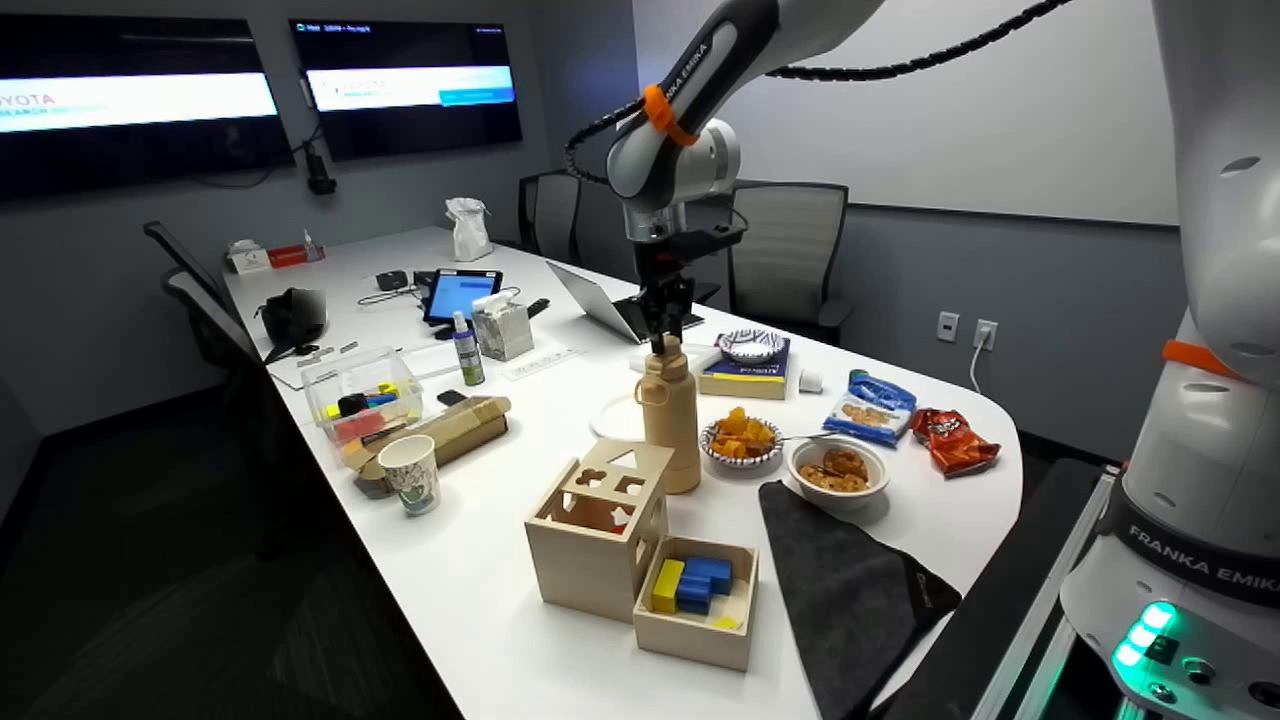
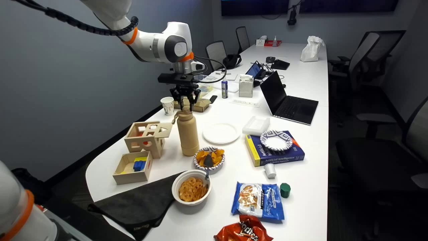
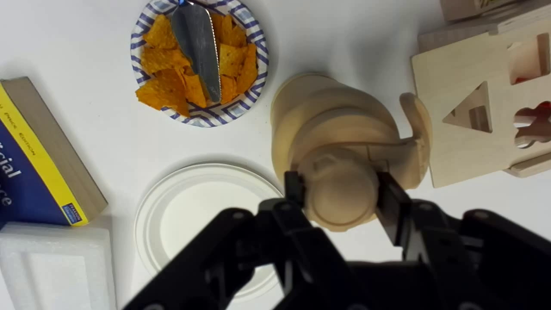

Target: Twist the lid on the bottle

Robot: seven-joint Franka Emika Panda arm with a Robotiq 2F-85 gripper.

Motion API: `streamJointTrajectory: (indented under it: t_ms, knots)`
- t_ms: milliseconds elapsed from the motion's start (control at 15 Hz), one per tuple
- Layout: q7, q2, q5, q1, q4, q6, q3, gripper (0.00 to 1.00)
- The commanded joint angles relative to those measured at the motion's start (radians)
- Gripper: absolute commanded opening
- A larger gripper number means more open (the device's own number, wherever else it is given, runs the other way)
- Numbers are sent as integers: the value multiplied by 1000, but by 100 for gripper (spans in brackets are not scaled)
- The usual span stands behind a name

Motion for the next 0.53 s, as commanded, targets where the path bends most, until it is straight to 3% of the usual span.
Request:
streamJointTrajectory:
  t_ms: [0,467]
  knots:
    - [-75,15,-31,-7,23,-18,12,21]
    - [-271,32,-8,-35,43,-52,37,21]
